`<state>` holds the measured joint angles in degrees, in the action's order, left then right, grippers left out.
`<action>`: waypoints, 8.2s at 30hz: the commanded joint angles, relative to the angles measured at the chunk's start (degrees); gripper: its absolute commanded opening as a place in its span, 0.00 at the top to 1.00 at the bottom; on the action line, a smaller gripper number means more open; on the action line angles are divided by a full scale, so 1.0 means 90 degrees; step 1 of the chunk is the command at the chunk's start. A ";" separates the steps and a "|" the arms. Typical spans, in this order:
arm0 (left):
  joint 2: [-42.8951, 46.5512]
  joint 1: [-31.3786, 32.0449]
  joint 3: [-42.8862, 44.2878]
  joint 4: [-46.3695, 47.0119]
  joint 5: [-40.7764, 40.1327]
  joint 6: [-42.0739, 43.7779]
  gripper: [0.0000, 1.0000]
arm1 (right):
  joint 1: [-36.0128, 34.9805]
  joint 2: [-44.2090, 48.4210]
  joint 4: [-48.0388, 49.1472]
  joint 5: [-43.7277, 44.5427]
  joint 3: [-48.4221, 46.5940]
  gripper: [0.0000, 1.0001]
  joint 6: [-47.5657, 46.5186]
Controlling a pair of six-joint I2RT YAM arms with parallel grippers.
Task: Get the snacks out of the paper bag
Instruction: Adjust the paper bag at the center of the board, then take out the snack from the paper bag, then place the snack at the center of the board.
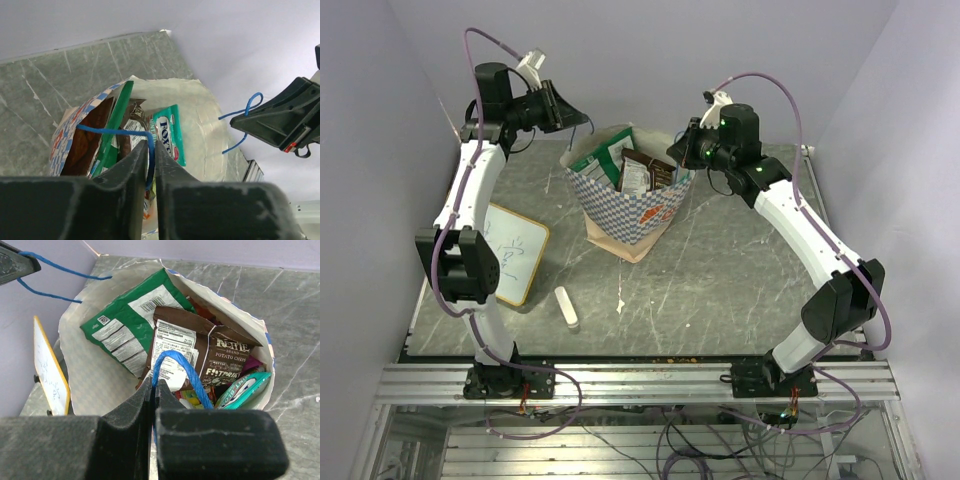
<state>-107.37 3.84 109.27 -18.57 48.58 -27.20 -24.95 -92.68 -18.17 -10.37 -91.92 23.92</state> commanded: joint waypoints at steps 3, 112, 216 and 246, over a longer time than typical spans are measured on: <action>0.0288 0.0082 -0.0134 0.0293 -0.0261 -0.0324 0.93 | 0.0018 0.0430 0.0047 0.0005 0.0112 1.00 -0.0102; 0.1356 0.0858 -0.0444 0.1516 -0.0081 -0.3030 0.93 | -0.1202 -0.1499 0.0506 -0.2436 -0.0611 0.29 -0.9200; 0.1534 0.0267 -0.0020 -0.0356 -0.0526 -0.2249 0.93 | -0.0803 0.1949 -0.0464 0.1346 0.4839 0.95 -0.4151; 0.2116 0.0277 -0.0435 0.0449 -0.0671 -0.2611 0.93 | -0.2531 0.3936 -0.2464 0.2560 0.3085 0.26 -0.2910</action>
<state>-88.31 6.79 102.19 -25.02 43.00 -47.97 -47.44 -55.11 -39.09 10.17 -60.60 5.93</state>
